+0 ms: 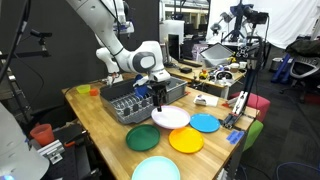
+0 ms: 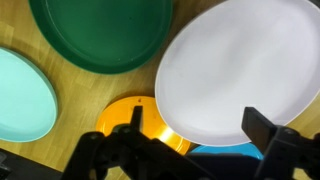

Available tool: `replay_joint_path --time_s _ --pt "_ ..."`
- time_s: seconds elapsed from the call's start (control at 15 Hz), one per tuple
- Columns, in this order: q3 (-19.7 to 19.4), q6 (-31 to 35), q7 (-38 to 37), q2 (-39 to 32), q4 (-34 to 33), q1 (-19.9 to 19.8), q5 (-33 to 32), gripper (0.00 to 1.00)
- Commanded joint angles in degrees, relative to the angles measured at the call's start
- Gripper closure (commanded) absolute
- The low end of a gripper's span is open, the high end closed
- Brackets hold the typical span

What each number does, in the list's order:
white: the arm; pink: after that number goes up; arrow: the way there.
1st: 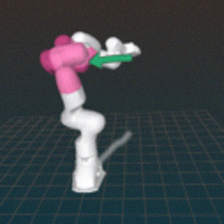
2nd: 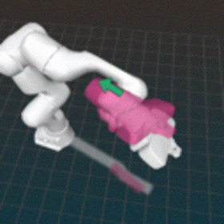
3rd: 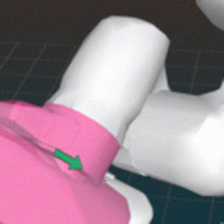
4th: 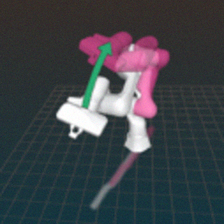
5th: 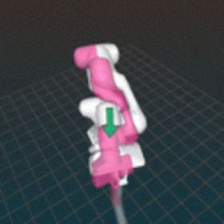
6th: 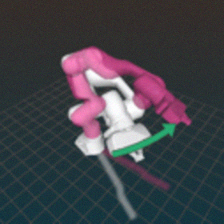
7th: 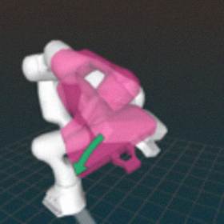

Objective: Remove the white plate from the dish rack and put it on the right side of the table

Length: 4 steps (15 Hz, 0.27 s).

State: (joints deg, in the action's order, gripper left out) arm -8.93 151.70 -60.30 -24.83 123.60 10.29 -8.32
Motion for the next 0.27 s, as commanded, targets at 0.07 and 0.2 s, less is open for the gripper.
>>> replay_joint_path --time_s 0.07,0.2 --pt "-0.2 -0.1 0.2 -0.1 0.3 0.2 0.2 0.0" --pt "-0.2 -0.1 0.2 -0.1 0.4 0.2 0.2 0.0"
